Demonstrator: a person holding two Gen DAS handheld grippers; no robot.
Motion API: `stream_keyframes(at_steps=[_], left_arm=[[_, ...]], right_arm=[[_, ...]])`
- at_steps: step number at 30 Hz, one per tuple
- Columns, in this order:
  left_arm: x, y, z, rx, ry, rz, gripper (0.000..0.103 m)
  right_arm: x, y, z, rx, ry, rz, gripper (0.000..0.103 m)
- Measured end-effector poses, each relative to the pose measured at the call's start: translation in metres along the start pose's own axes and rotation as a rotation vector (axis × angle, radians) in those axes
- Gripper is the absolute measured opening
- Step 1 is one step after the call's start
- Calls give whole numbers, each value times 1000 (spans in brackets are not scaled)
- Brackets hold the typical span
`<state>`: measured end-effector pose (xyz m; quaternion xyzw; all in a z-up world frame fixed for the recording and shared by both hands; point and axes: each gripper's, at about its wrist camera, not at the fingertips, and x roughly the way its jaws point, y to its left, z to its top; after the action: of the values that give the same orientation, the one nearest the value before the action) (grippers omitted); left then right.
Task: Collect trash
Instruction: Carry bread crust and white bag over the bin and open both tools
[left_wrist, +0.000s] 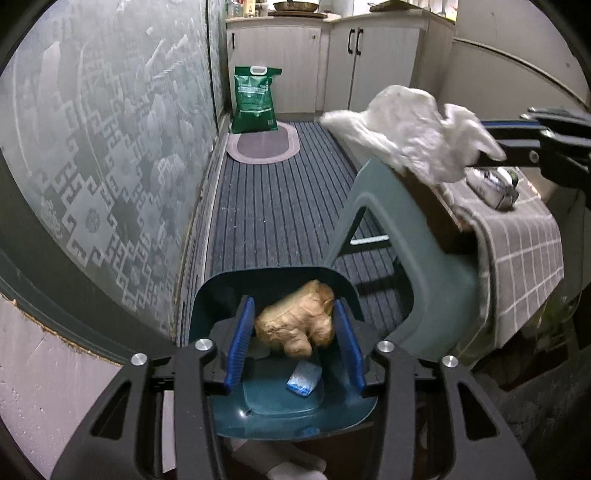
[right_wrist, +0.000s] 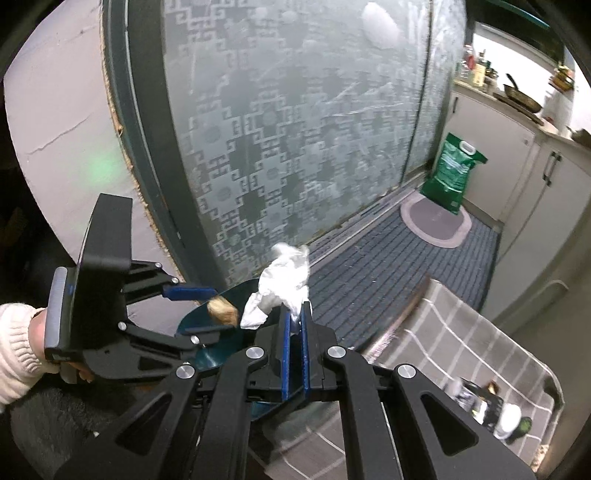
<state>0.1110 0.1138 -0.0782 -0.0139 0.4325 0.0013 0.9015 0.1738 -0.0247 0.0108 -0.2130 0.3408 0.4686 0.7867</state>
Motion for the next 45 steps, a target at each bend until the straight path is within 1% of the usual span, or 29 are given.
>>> stream_keyframes(at_steps=[1,2,3,4,7,14,19,25,33,34,36,37,41,45], left_arm=[[0,2,-2,3,5,-2,44],[-1,3,-4,3,7,-4,38],[-1,5,-6,5,10,-4,24],[-1,6,-6,7,15,-5,19],[-1,11,-10,12,20,4,15],[-9,28,-15,-18,16,14,14],[-17,36,-15,-38,8,28,14],[-35,42,-14,-52,-28,36,14],[-66,53,-10,-93,-98,50,14],[-72,55,-9,-103,-113,52,14],[-82,57,-8,-115,-140,51,14],[-88,58,-8,-121,-160,54,15],[-105,59,-4,-144,-219,49,15],[-118,57,0,-155,-263,45,15]], right_arm=[[2,3,1,-5,3,2,5],[5,7,3,-10,8,8,5],[8,10,4,-19,13,15,5],[11,13,5,-24,18,20,5],[20,21,7,-39,37,27,5],[45,33,7,-56,101,34,5],[71,41,3,-69,173,40,5],[98,52,-3,-80,243,47,5],[139,62,-23,-94,372,48,5],[142,63,-27,-97,388,49,7],[153,66,-35,-110,430,38,33],[154,68,-38,-115,431,35,50],[159,70,-44,-112,449,51,51],[153,71,-41,-81,422,90,52]])
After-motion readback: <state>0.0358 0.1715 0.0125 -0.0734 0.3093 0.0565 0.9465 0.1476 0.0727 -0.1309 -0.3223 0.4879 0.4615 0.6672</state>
